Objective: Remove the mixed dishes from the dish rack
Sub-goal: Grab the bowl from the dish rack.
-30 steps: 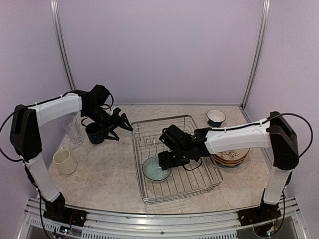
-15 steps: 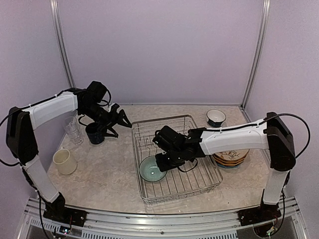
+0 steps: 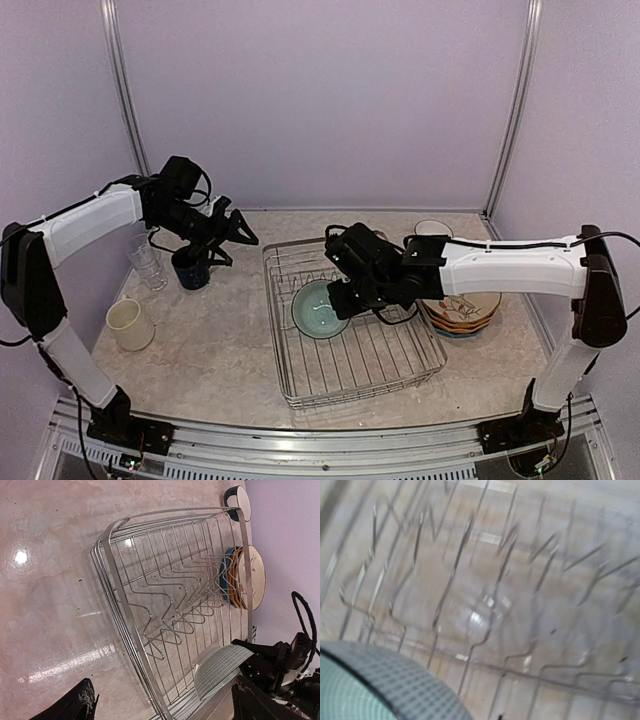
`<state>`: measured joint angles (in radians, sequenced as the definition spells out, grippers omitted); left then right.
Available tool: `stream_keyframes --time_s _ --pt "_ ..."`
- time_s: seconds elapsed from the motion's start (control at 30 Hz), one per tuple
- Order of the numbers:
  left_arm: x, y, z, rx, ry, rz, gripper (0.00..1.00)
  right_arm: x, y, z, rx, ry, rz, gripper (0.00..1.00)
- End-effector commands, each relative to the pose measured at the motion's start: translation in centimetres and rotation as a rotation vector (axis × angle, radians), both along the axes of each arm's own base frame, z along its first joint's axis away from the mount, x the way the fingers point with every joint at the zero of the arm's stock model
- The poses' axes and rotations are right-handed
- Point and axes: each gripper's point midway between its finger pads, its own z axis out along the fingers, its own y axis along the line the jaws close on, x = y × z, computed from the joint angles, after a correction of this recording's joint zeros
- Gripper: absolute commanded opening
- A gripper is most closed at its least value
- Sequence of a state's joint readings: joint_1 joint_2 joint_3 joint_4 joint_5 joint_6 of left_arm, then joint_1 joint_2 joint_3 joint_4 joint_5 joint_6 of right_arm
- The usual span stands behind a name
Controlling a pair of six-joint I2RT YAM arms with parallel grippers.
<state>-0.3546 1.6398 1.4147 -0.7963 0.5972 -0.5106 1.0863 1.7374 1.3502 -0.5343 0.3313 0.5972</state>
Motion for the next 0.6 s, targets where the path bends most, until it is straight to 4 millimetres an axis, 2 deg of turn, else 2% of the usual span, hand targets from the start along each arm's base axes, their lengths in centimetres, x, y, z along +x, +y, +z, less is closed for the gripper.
stream_keyframes --time_s 0.0,0.17,0.3,0.4,0.57 --pt "-0.1 -0.1 1.8 -0.05 -0.069 -0.015 0.9 1.9 -2.0 5.4 0.066 -0.134 -0.06 0.0" --pt "-0.1 0.0 3.0 -0.09 -0.114 -0.018 0.9 3.1 -4.5 8.0 0.131 -0.193 -0.105 0.0" --pt "0.1 0.4 3.9 -0.126 -0.138 -0.012 0.9 4.3 -7.3 9.5 0.164 -0.23 -0.154 0.0" --pt "0.1 0.6 4.5 -0.151 -0.162 -0.01 0.9 5.4 -9.9 11.2 0.192 -0.265 -0.194 0.0" --pt "0.0 0.7 5.2 -0.154 -0.191 -0.015 0.92 7.9 -15.5 13.1 0.211 -0.319 -0.292 0.0"
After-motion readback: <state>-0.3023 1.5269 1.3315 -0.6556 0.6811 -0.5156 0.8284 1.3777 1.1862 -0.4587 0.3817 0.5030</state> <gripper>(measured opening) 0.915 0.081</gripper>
